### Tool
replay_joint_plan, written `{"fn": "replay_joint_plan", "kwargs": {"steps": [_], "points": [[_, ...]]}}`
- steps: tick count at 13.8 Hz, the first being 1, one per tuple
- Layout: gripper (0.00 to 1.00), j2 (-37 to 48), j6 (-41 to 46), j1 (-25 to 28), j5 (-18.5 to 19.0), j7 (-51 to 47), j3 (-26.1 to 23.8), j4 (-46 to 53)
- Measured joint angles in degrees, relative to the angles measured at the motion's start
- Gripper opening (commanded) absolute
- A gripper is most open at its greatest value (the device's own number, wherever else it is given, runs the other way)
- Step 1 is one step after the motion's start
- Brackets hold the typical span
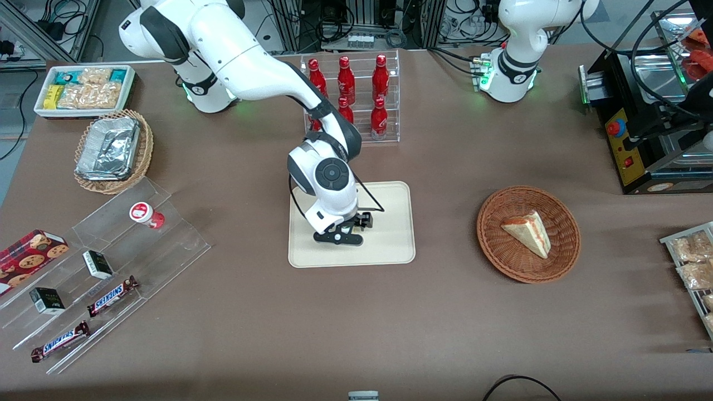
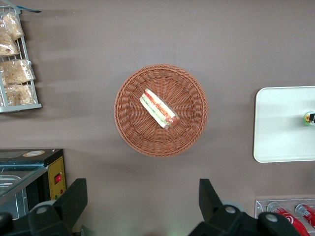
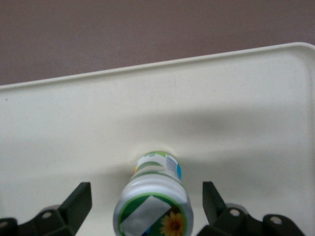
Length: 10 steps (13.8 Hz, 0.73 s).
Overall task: Place green gum on tray
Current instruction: 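Lower the gum bottle onto the tray and open the right gripper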
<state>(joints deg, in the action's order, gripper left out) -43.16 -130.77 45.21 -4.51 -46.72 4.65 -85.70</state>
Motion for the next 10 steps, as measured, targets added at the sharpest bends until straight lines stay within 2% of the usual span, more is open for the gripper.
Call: {"fn": "replay_joint_plan", "kwargs": {"steps": [6, 10], "points": [[1.0, 0.11, 0.67, 0.06, 1.37, 1.95, 0.58, 0.47], [1.0, 1.53, 6.11, -0.23, 1.62, 4.26, 1.19, 1.15]]}}
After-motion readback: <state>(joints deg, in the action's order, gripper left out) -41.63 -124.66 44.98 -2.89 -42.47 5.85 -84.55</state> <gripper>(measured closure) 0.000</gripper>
